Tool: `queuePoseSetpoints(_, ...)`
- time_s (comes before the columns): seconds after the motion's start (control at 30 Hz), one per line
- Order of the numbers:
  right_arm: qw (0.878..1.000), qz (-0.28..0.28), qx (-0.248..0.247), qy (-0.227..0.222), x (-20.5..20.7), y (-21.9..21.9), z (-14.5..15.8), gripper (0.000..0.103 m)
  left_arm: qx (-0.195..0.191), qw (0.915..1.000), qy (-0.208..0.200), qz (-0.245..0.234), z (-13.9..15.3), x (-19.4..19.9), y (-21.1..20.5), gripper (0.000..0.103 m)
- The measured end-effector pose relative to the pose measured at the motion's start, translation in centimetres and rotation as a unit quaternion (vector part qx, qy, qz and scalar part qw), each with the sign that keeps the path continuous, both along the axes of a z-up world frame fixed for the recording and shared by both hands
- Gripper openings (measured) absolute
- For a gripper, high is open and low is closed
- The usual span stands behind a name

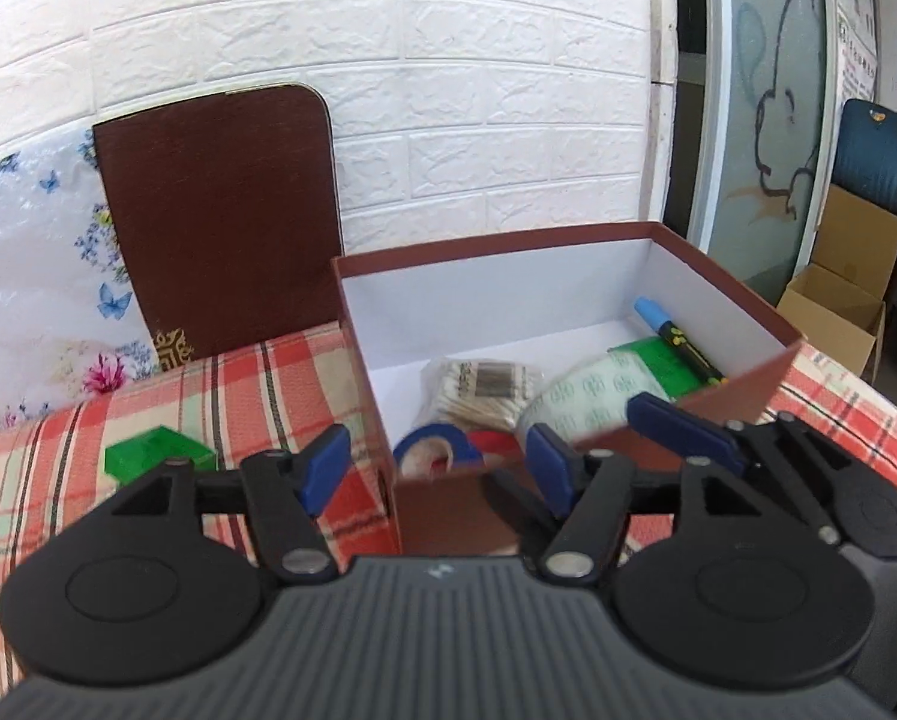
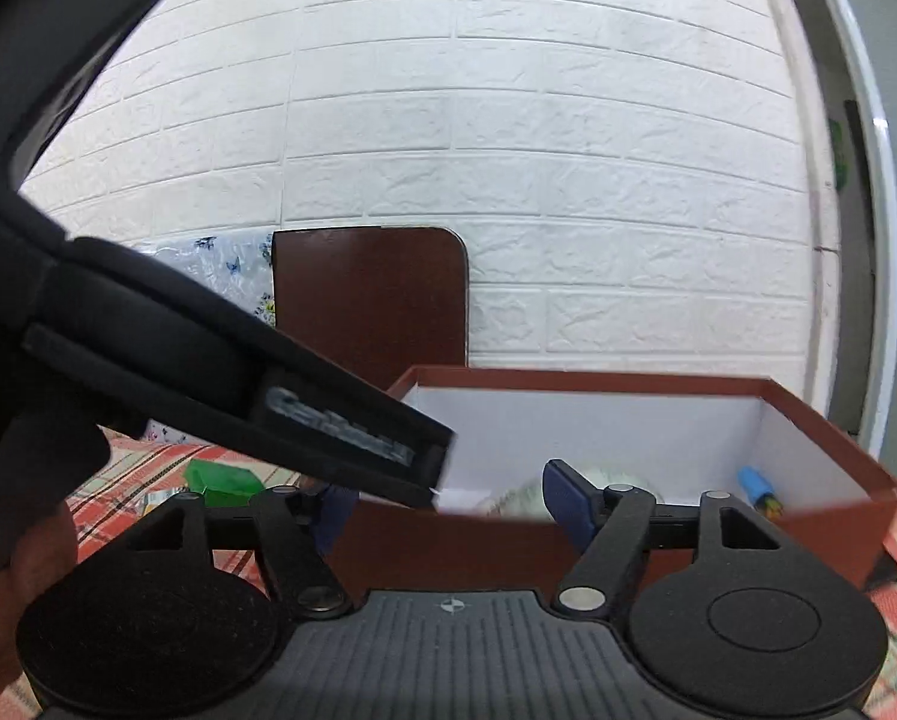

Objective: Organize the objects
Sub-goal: 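Carry the blue tape roll into the brown box and open the left gripper, then grasp the green square box with the right gripper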

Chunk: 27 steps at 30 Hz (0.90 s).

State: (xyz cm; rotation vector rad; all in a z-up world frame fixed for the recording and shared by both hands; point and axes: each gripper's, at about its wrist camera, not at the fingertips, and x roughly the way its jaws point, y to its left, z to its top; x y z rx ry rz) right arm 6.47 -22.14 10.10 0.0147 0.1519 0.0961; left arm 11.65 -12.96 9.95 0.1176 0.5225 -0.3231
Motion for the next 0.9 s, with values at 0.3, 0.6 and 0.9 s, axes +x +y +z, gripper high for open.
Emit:
queuePoseSetpoints(0.3,0.997,-0.052,0.008,0.057,-6.1,-3.7,-2.1,0.066,0.016,0.999,0.03,0.028,-4.8,-5.9,5.1,0.077)
queuePoseSetpoints(0.6,0.962,-0.23,0.077,0.129,-3.1,-16.7,-2.4,0.07,0.011,0.9875,0.074,0.139,-8.2,-6.6,12.7,0.077)
queuePoseSetpoints(0.9,0.986,-0.058,0.021,0.152,-4.2,-5.1,-2.4,0.07,0.021,0.9668,0.074,0.244,-9.7,-6.2,20.4,0.078)
